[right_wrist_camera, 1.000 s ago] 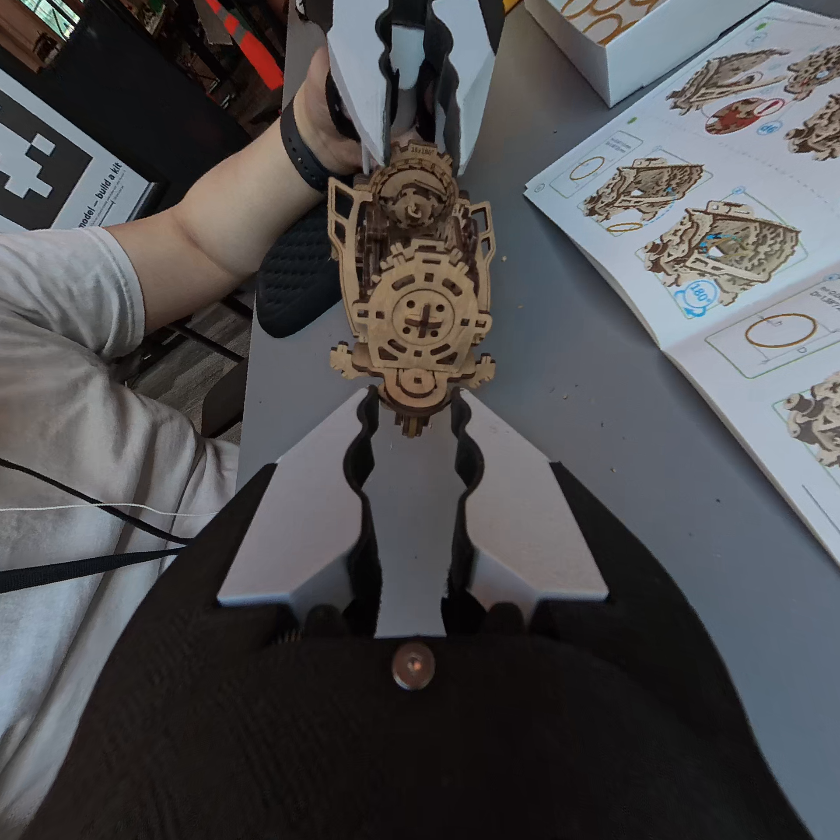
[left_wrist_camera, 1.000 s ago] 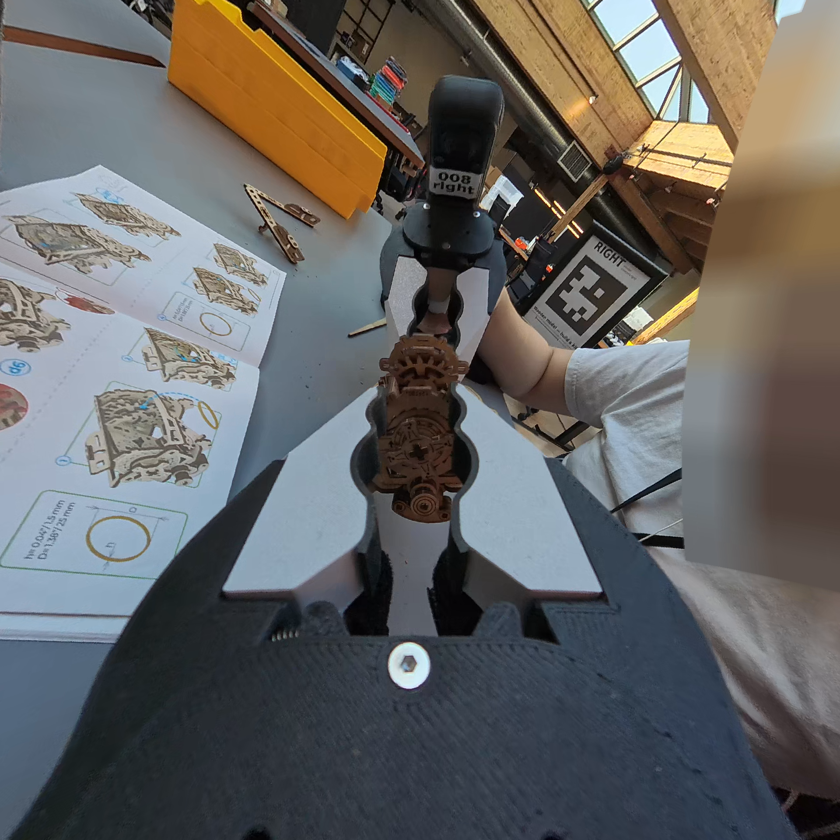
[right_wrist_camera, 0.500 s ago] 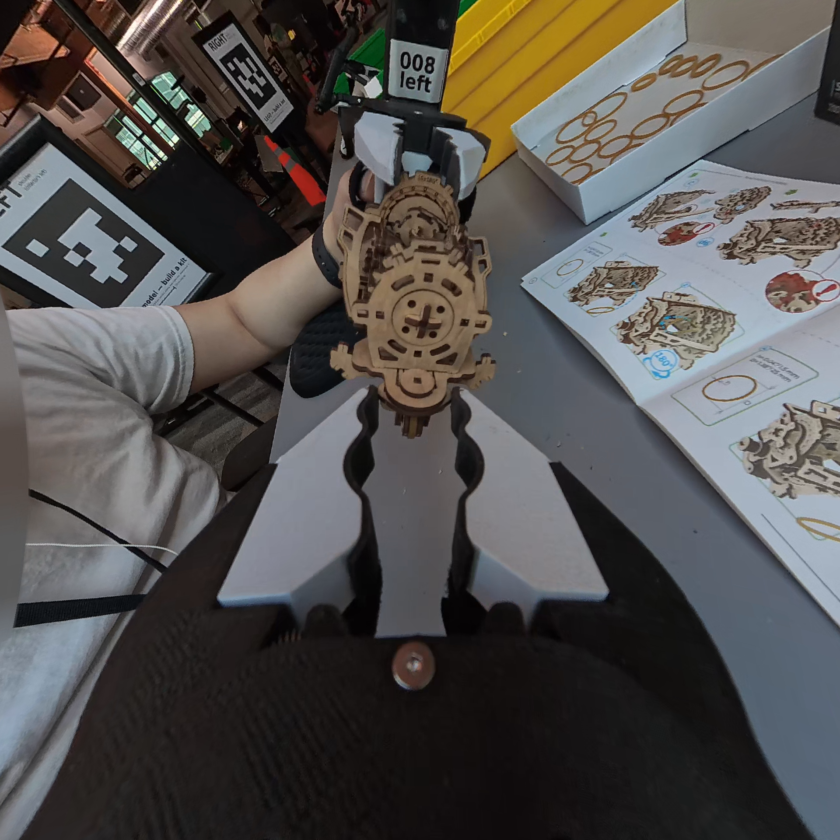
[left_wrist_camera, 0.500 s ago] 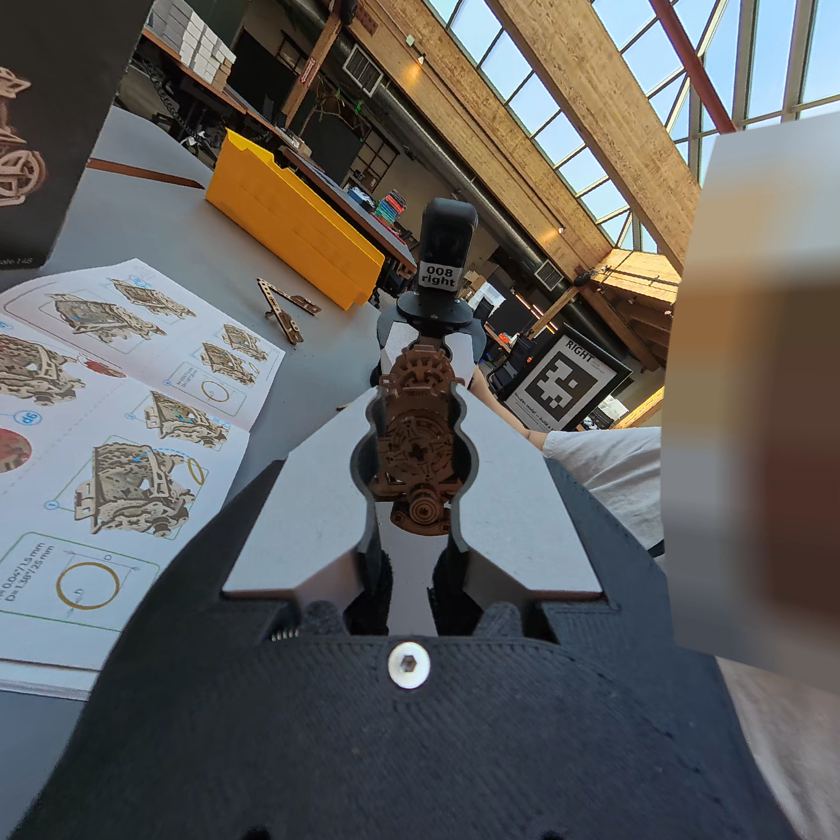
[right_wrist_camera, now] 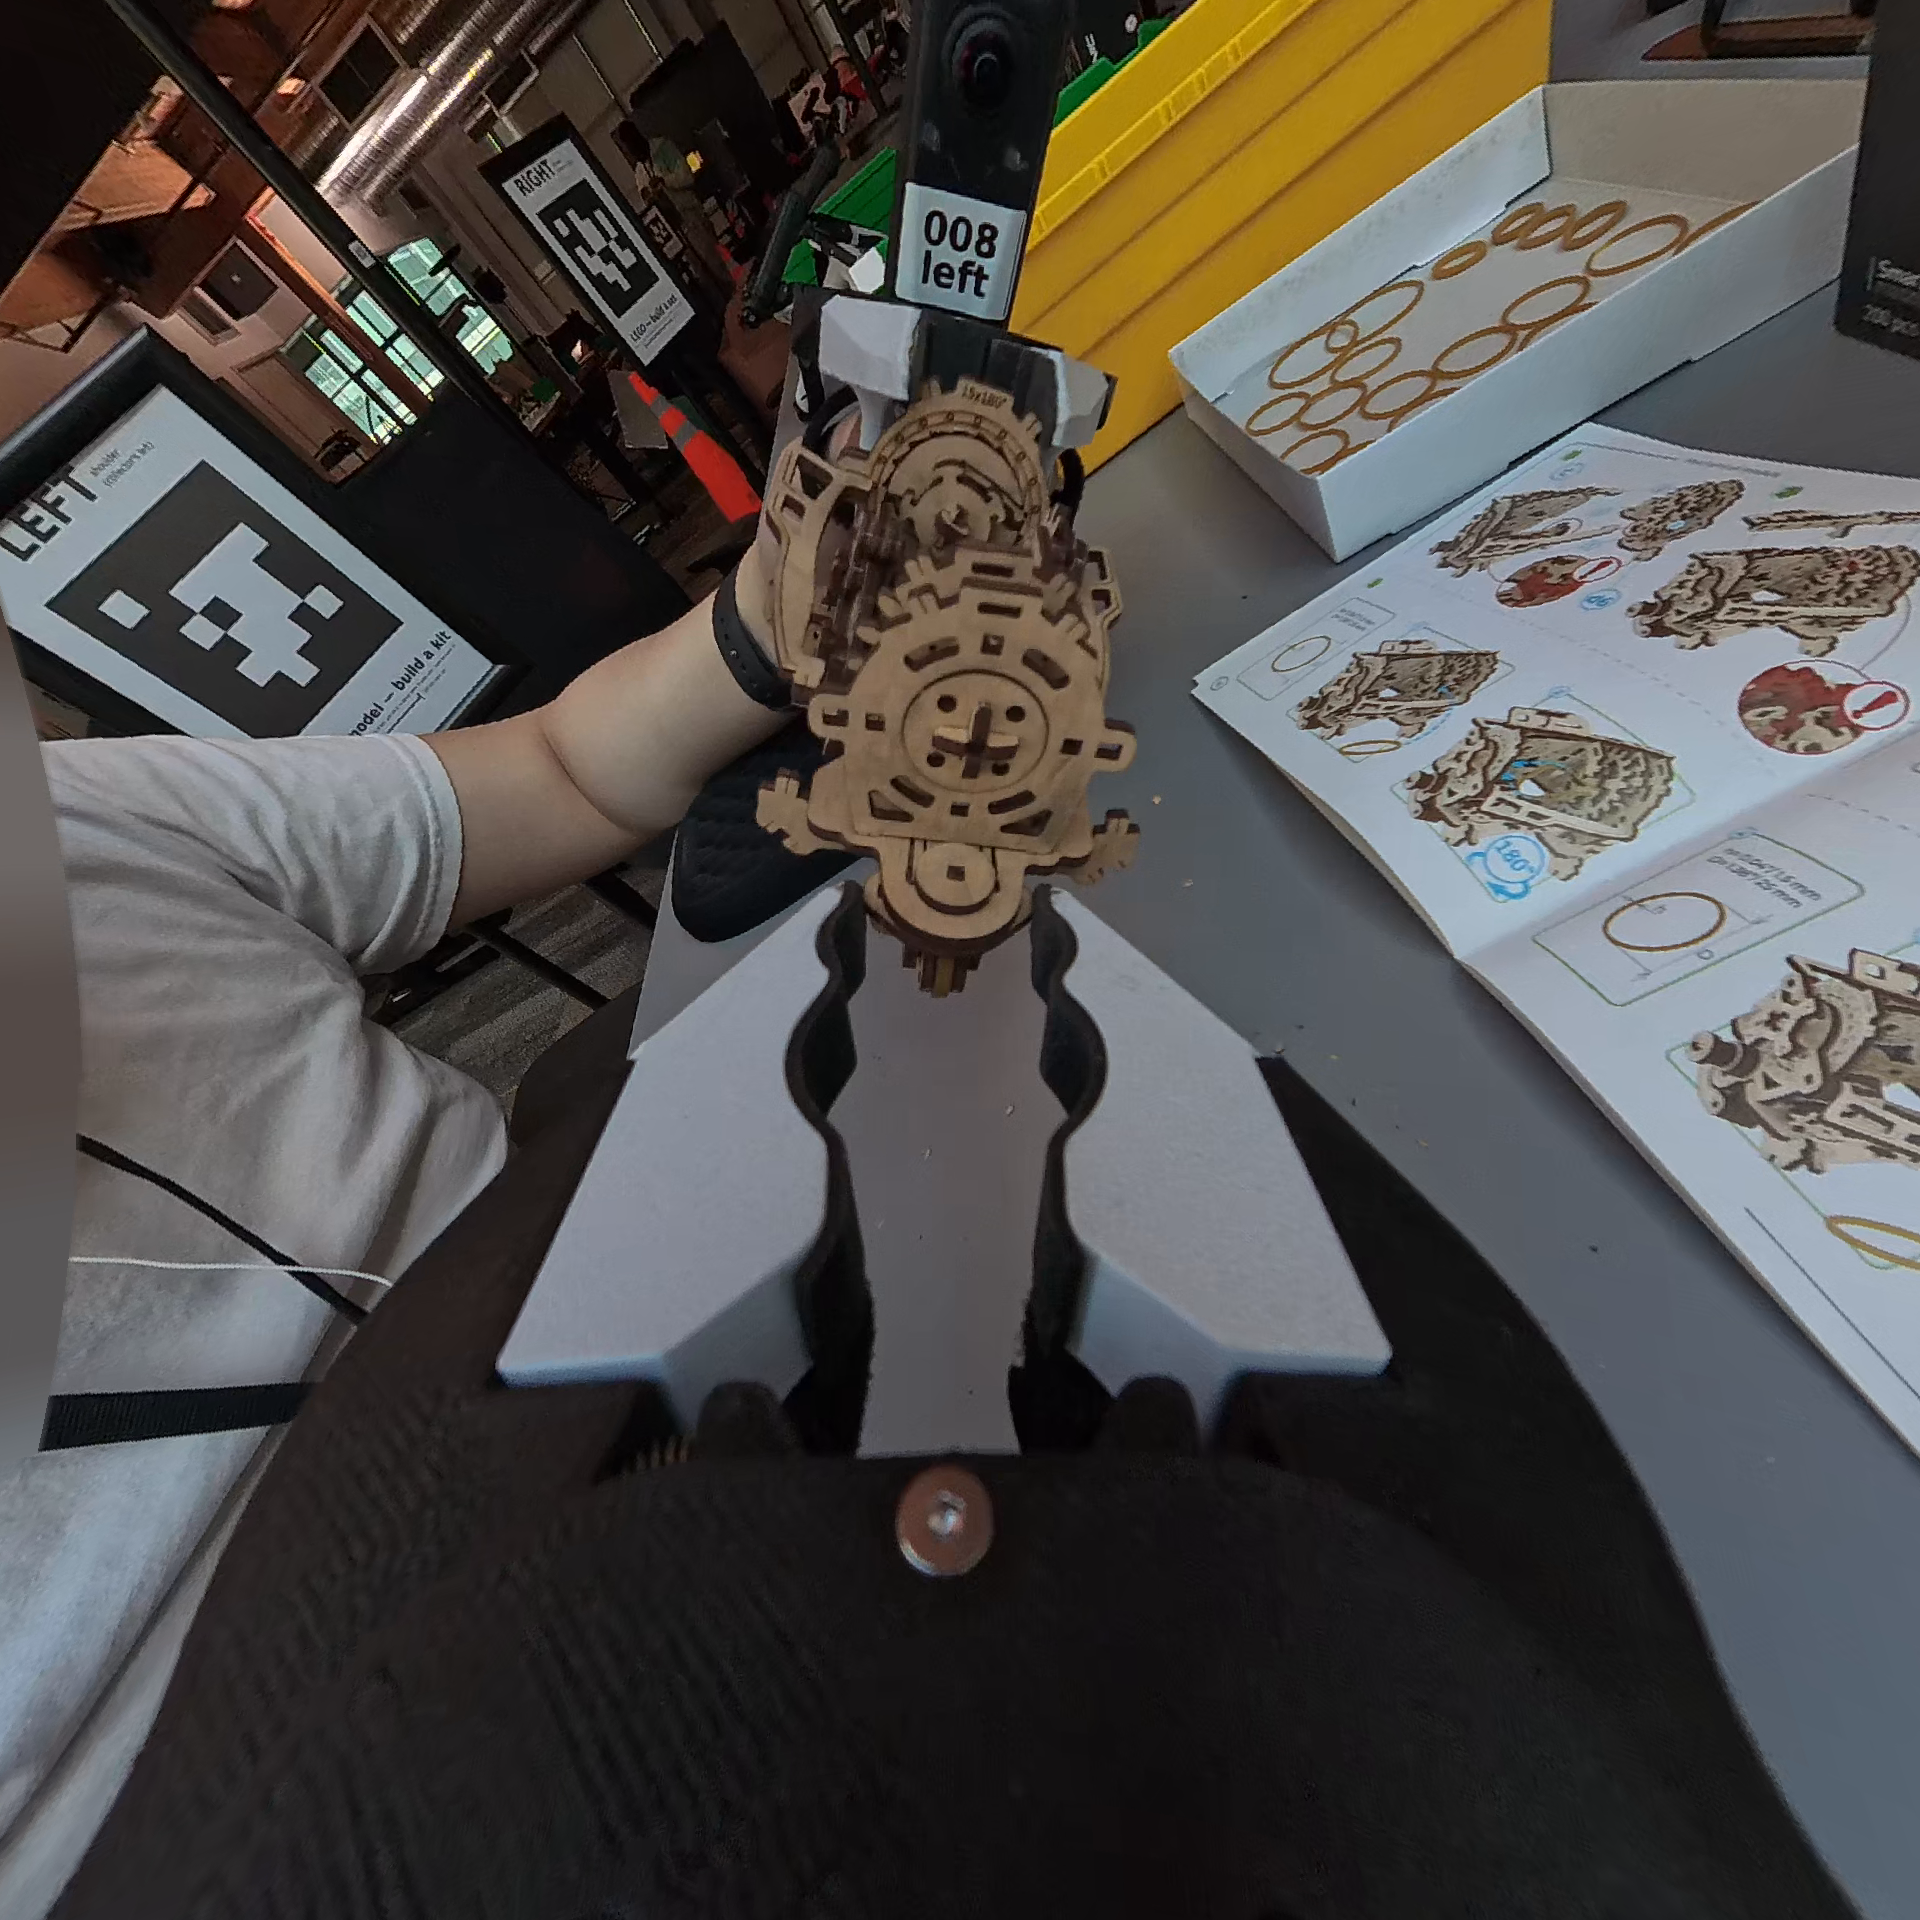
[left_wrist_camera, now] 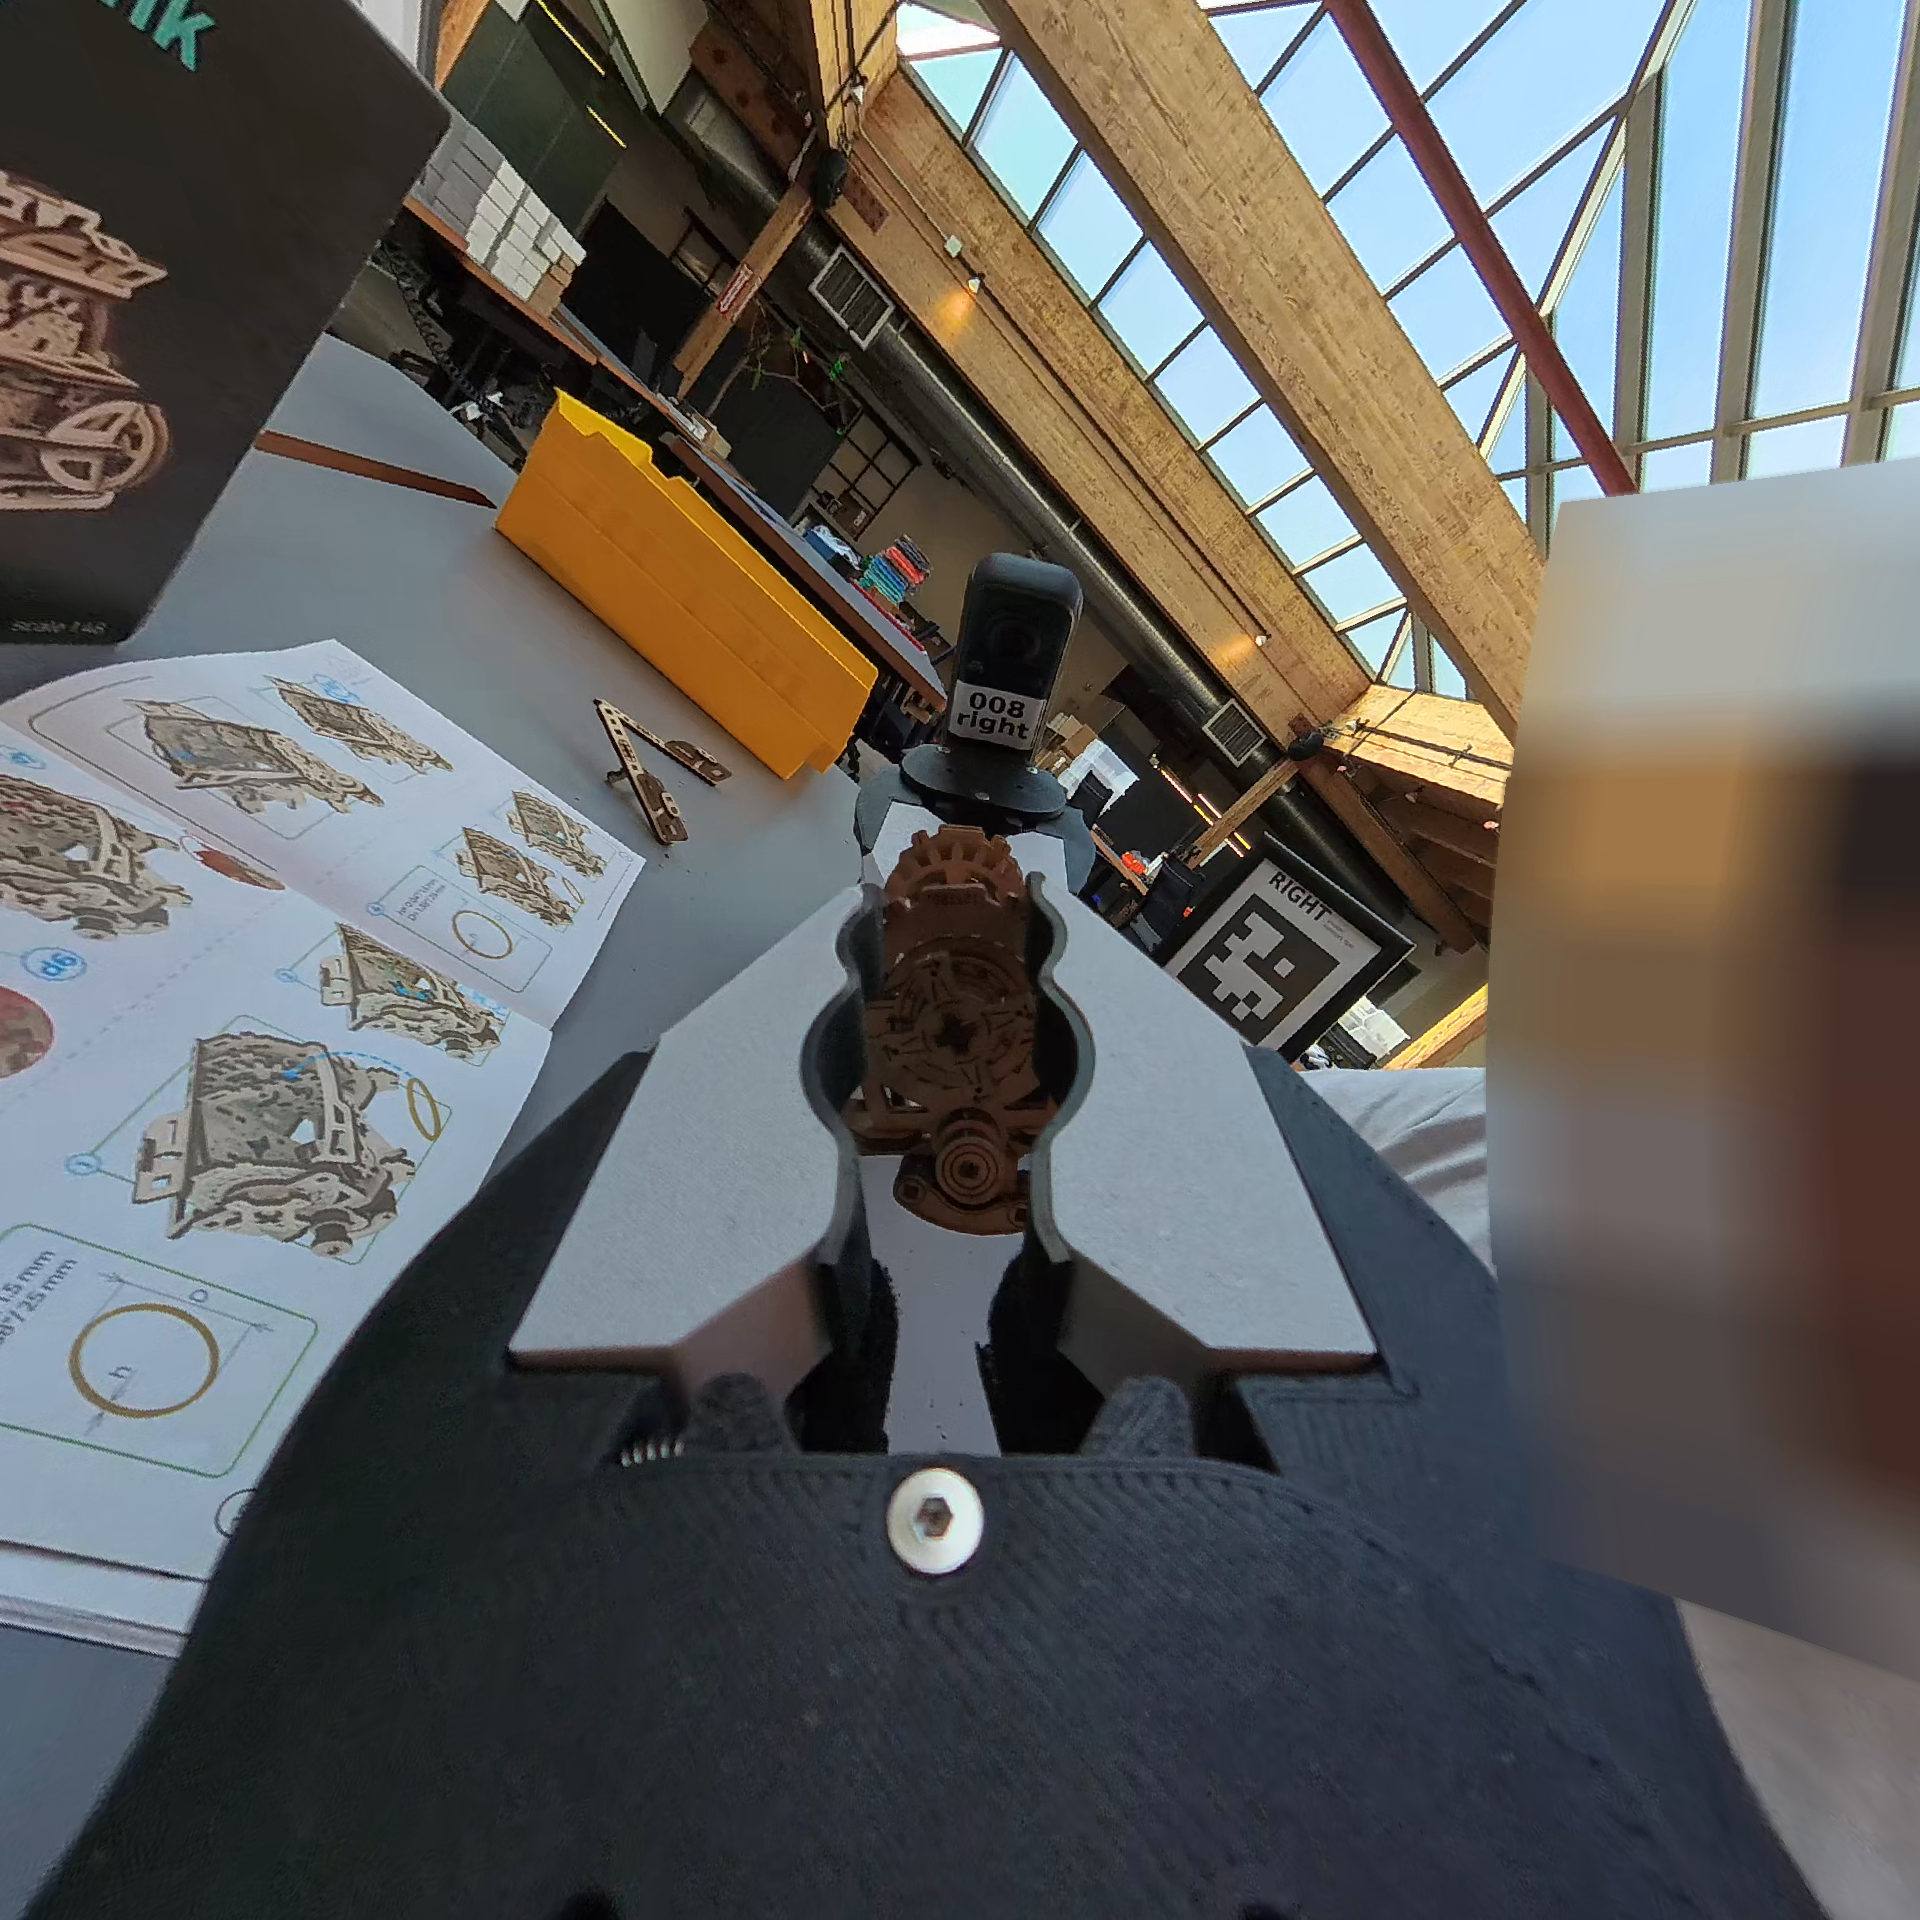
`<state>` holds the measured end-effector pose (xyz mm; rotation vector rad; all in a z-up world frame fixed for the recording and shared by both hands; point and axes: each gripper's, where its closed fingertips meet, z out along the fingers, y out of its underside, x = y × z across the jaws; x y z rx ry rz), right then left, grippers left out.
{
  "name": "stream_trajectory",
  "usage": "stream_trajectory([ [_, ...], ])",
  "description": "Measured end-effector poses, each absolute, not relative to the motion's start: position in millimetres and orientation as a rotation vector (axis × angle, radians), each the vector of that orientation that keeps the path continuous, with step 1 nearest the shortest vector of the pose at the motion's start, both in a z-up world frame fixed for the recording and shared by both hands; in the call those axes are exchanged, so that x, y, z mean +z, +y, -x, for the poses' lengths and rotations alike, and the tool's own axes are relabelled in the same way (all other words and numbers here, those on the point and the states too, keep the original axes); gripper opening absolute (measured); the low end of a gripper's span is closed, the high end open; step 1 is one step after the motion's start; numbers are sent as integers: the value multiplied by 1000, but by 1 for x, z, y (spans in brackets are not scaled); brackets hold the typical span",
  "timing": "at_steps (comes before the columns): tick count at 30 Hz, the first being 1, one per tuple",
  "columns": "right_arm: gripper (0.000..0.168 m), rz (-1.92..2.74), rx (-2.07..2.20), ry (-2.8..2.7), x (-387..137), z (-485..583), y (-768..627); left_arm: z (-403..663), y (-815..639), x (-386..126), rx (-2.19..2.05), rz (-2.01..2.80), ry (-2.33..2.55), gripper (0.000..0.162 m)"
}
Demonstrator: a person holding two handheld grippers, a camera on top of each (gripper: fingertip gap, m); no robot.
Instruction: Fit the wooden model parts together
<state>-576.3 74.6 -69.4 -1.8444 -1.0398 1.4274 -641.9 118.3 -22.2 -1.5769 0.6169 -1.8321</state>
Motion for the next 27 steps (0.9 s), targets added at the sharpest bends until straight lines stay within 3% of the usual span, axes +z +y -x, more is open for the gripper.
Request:
stream_trajectory([
  [27,31,1672,1215,-1067,-45,574,79,645,107,4,-1688,1386,708,24],
])
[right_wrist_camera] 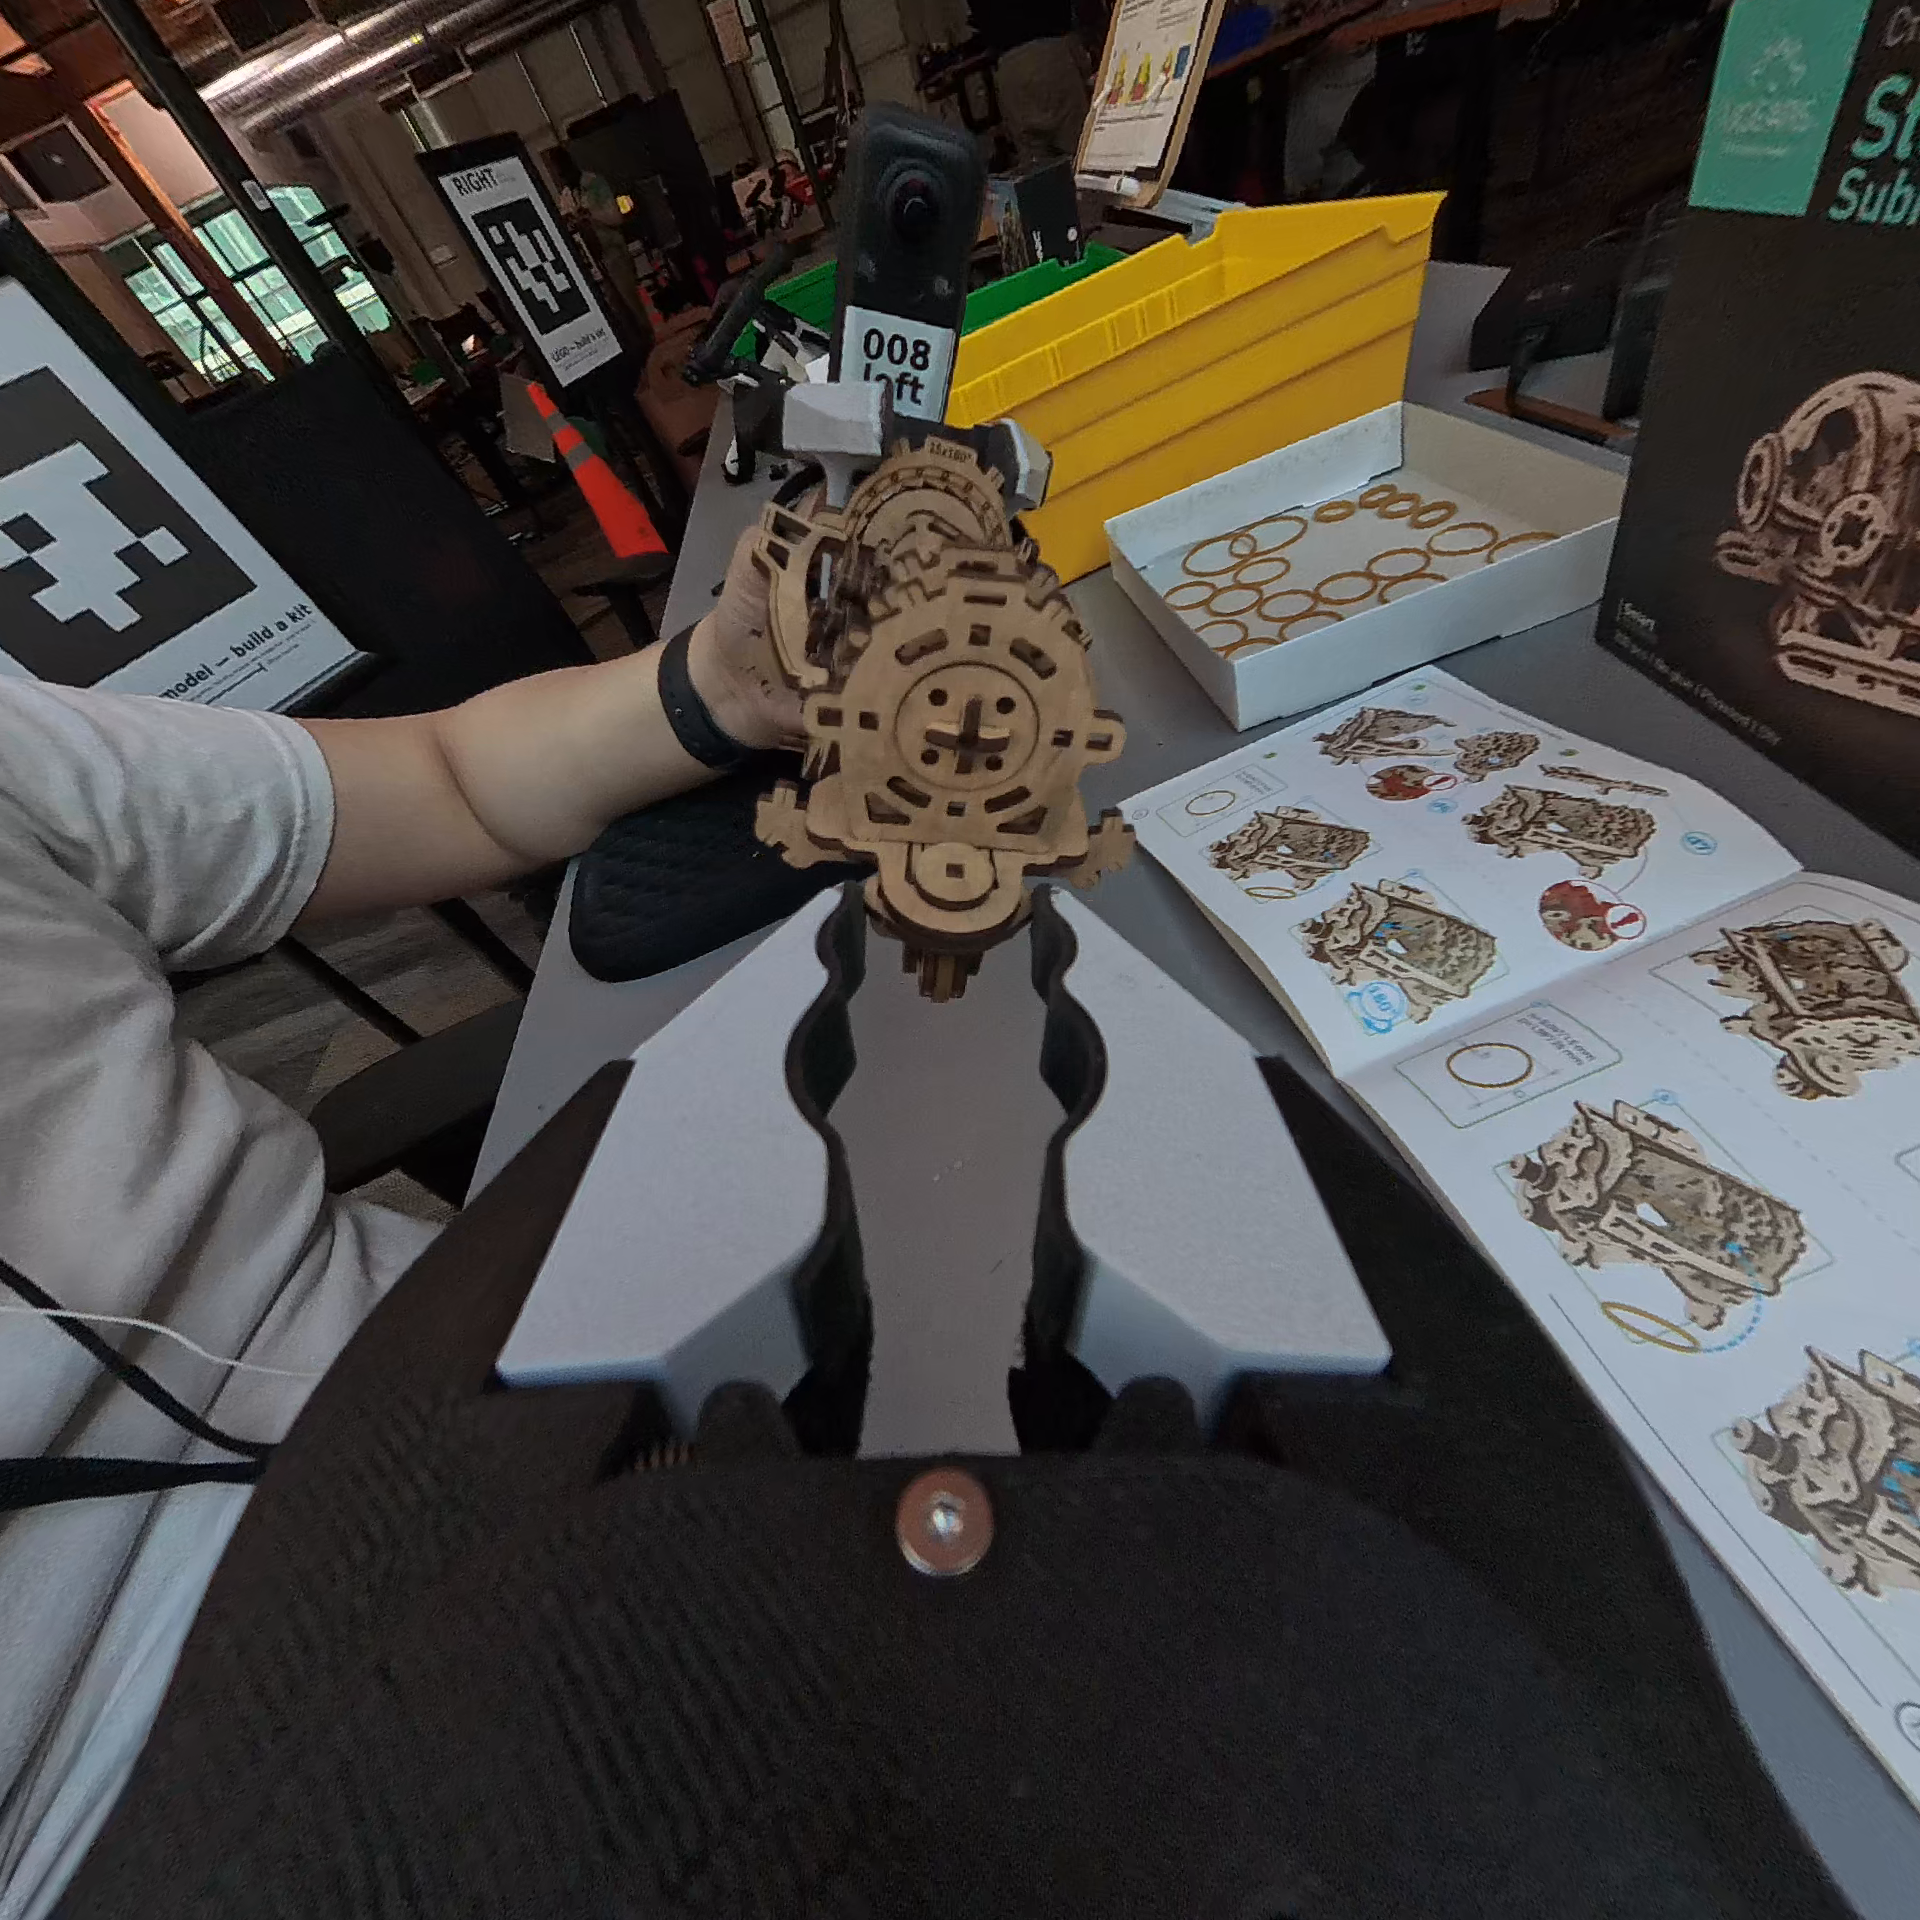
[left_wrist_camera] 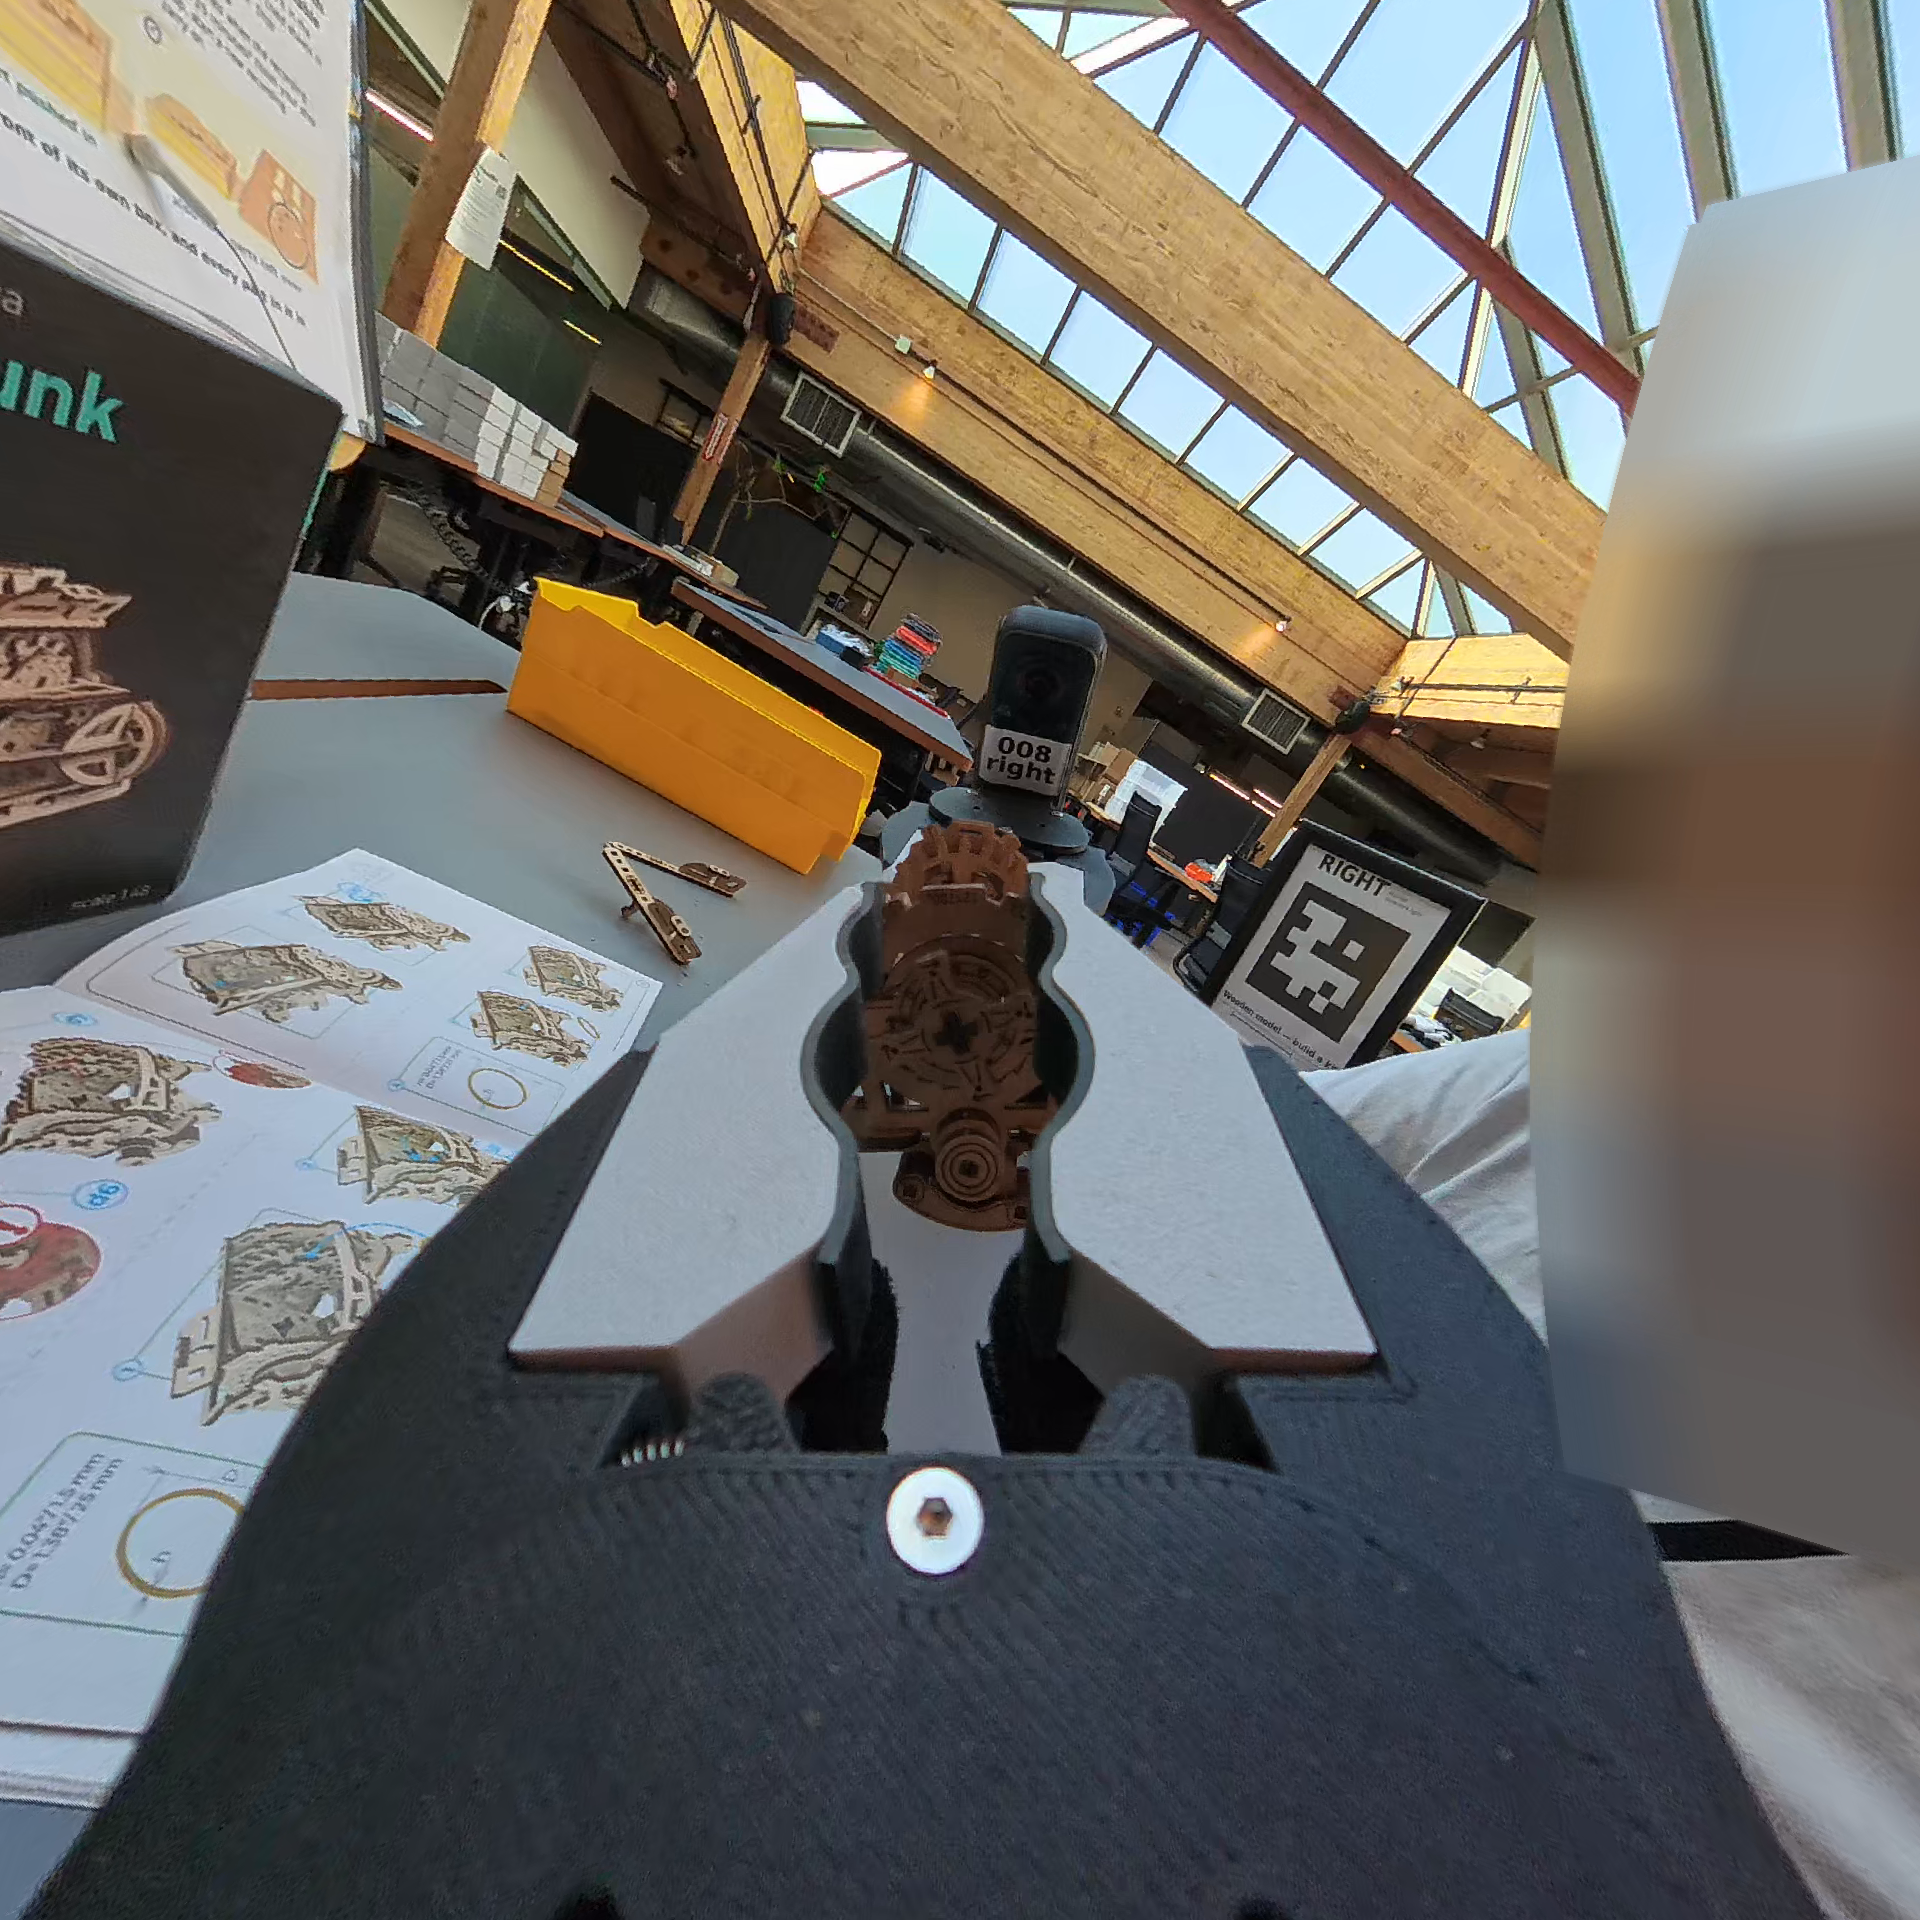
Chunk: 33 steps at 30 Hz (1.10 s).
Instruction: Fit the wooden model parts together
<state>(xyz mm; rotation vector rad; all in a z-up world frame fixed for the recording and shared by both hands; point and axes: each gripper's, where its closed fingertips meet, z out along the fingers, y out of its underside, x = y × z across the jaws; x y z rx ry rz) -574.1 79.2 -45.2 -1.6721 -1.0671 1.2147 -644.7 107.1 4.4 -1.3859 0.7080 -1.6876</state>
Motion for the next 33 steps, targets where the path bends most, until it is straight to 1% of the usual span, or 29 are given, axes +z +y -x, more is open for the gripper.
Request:
stream_trajectory([
  [10,31,1635,1204,-1072,-40,571,80,644,103,9,-1655,1343,738,24],
  [18,31,1718,1233,-1118,-53,574,74,639,91,9,-1470,1294,886,24],
  [28,31,1835,1350,-1125,-66,574,67,633,92,1,-1447,1342,910,24],
  [33,31,1836,1318,-1178,-70,575,64,631,92,-1,-1478,1361,896,24],
])
